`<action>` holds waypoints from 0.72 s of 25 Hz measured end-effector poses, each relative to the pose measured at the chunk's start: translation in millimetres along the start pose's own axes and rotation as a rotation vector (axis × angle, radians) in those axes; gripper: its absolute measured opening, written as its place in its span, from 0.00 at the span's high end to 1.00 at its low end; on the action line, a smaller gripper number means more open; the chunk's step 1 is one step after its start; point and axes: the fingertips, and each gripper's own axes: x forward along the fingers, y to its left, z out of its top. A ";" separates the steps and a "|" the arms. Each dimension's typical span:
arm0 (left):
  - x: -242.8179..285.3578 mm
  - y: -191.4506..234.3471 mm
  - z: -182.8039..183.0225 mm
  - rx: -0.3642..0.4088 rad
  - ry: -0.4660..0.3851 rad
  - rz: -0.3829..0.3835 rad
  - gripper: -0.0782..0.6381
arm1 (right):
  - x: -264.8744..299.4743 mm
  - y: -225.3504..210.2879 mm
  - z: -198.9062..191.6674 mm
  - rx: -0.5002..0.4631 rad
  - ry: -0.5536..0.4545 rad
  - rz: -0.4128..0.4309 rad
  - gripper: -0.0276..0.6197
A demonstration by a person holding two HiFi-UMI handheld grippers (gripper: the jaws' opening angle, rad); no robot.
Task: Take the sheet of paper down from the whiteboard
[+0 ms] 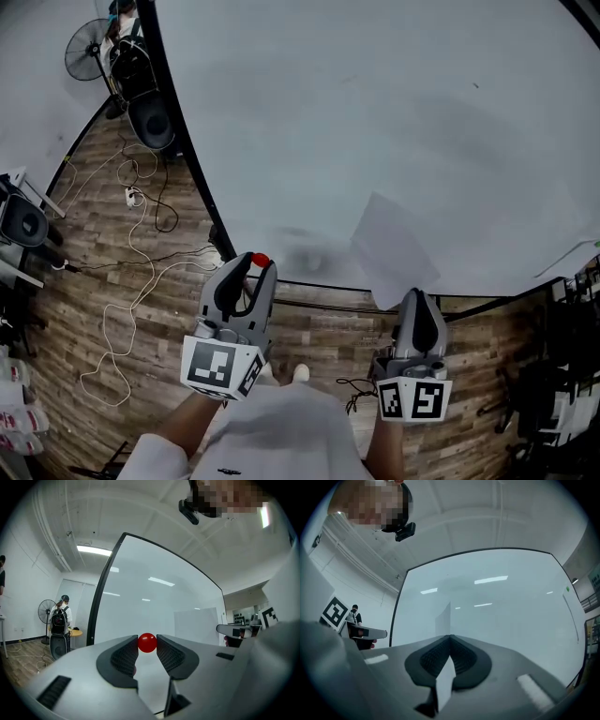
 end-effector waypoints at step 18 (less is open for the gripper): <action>-19.9 -1.9 -17.2 -0.012 0.014 -0.042 0.72 | 4.3 10.6 -18.3 -0.037 0.039 0.018 0.94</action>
